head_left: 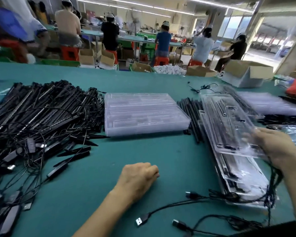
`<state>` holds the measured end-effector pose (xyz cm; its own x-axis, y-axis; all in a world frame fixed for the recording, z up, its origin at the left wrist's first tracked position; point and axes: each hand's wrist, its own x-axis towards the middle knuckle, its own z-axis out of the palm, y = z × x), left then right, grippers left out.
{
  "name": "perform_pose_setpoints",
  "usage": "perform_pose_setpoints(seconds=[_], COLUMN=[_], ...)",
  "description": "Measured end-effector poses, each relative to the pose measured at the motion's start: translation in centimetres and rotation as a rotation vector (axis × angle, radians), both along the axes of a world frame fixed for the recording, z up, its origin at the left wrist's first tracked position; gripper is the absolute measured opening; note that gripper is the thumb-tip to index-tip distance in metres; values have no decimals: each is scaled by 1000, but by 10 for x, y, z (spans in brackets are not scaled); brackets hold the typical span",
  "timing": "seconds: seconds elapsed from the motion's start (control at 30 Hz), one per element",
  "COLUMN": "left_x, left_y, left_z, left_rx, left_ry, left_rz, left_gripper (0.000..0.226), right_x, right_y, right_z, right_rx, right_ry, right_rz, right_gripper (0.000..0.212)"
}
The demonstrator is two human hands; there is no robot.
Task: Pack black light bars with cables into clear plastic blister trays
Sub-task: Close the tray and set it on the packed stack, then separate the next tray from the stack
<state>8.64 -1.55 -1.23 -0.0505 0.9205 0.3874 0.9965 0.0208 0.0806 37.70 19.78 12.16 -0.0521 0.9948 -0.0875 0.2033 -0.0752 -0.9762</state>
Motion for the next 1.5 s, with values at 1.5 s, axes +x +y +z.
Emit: perform_pose_setpoints(seconds=[1.5], left_x=[-152], left_y=[43], left_z=[-32], left_rx=[474], left_ry=[-1158], left_rz=[583], left_gripper=[16], right_x=[-394], right_y=[-85], right_z=[-90], right_rx=[629], right_ry=[-735], right_rz=[782], right_gripper=[30])
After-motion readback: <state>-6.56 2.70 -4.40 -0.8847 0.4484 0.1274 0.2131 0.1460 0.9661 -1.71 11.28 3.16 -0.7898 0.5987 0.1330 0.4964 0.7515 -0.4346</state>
